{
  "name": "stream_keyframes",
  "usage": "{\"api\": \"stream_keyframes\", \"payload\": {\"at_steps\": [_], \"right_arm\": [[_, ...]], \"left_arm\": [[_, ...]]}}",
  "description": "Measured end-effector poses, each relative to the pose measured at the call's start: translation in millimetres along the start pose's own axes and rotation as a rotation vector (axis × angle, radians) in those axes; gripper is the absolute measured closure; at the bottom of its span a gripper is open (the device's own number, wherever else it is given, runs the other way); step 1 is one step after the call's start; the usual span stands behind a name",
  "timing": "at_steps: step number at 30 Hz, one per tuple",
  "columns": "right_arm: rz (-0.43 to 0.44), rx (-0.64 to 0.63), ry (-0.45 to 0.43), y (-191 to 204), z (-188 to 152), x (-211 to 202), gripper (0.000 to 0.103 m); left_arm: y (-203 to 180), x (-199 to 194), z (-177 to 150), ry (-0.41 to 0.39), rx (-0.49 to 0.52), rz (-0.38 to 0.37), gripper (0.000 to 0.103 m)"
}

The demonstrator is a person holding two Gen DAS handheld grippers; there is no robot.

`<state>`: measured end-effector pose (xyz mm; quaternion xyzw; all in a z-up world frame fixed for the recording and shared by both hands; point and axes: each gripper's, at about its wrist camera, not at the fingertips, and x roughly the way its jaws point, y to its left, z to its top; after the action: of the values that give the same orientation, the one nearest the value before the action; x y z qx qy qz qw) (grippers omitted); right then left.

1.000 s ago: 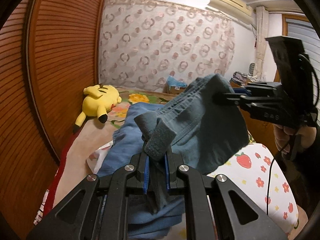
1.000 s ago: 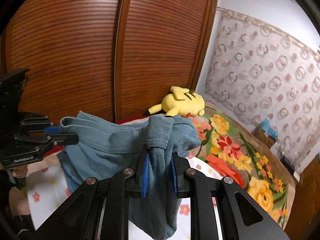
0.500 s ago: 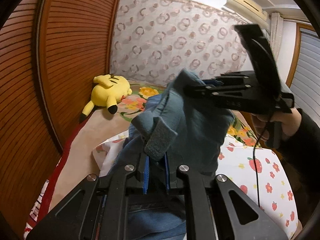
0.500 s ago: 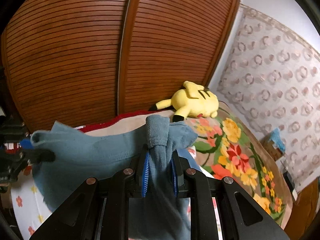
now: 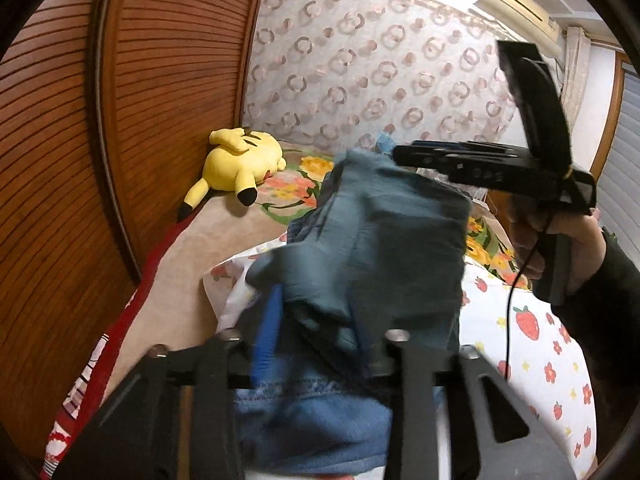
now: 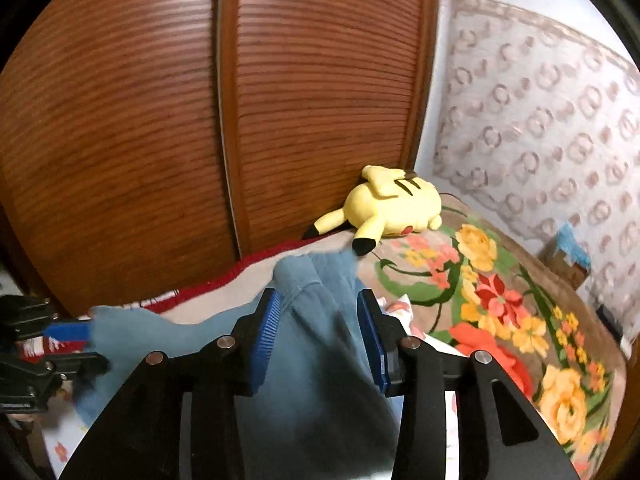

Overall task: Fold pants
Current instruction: 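Carry the lifted shorts with both grippers over the blue jeans pile, then lower the shorts onto the jeans pile and open both grippers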

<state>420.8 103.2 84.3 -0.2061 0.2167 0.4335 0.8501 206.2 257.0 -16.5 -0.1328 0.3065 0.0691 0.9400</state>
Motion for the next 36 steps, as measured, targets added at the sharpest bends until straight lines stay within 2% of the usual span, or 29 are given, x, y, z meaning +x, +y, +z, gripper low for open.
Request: {"api": "stream_keyframes", "payload": {"at_steps": [3, 7, 14, 17, 21, 22, 26, 28, 31, 36], "right_arm": [[-0.028, 0.028, -0.03, -6, -14, -23, 0.061], [-0.033, 0.061, -0.024, -5, -41, -43, 0.061], [-0.05, 0.134, 0.017, -6, -68, -44, 0.061], [-0.044, 0.153, 0.018, -7, -65, -41, 0.061], [-0.046, 0.155, 0.005, -9, -63, -34, 0.061], [-0.049, 0.158, 0.002, -11, -64, -32, 0.061], [-0.072, 0.162, -0.003, -17, -65, -21, 0.061], [-0.079, 0.167, 0.001, -19, -64, -15, 0.061], [-0.077, 0.178, 0.006, -21, -66, -11, 0.061], [-0.071, 0.193, 0.011, -18, -71, -18, 0.061]], "left_arm": [[-5, -10, -5, -0.017, 0.014, -0.002, 0.055], [-13, -15, -14, -0.015, 0.024, -0.019, 0.055], [-32, -3, -31, 0.036, 0.046, -0.085, 0.058], [-39, 4, -35, 0.061, 0.067, -0.088, 0.068], [-44, 6, -40, 0.071, 0.084, -0.089, 0.093], [-46, 2, -40, 0.062, 0.091, -0.097, 0.096], [-53, -21, -38, 0.027, 0.106, -0.13, 0.097], [-57, -28, -40, 0.036, 0.108, -0.142, 0.097], [-58, -26, -45, 0.056, 0.121, -0.099, 0.097], [-51, -22, -44, 0.071, 0.097, -0.075, 0.095]]}}
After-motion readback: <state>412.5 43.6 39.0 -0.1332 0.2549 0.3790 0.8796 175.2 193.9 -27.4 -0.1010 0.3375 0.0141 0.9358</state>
